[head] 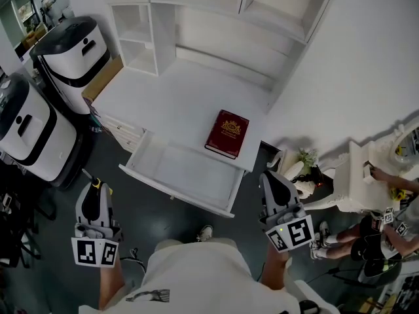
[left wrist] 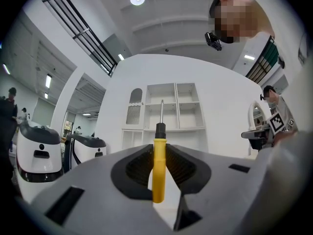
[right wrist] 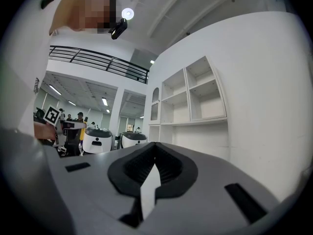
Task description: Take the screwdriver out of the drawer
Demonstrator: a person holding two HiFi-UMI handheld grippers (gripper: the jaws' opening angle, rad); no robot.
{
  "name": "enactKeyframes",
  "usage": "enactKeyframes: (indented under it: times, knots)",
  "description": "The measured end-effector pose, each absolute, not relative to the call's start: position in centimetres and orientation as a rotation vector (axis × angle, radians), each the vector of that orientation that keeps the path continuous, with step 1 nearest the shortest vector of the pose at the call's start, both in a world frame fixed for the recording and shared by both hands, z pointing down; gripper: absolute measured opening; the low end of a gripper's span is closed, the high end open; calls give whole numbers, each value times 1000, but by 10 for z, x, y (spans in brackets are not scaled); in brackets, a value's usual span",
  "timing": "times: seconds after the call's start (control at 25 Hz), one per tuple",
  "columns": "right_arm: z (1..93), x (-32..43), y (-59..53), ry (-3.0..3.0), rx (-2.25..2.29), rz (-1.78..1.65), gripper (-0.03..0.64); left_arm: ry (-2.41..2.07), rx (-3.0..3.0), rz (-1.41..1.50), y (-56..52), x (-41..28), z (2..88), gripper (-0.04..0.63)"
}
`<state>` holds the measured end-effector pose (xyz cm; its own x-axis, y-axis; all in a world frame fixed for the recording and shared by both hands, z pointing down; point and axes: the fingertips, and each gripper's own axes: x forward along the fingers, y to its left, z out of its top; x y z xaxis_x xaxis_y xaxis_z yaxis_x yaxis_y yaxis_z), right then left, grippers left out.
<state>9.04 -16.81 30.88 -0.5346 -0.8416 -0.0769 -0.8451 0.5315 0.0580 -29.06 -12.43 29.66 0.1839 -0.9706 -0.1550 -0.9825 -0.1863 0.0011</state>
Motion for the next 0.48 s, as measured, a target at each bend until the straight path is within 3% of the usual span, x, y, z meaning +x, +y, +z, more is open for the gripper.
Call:
enactKeyframes:
  times: [0.48]
  knots:
    - [299, 87, -141, 2671, -1556, 150, 9, 1846, -2407, 215, -119, -283, 285, 81]
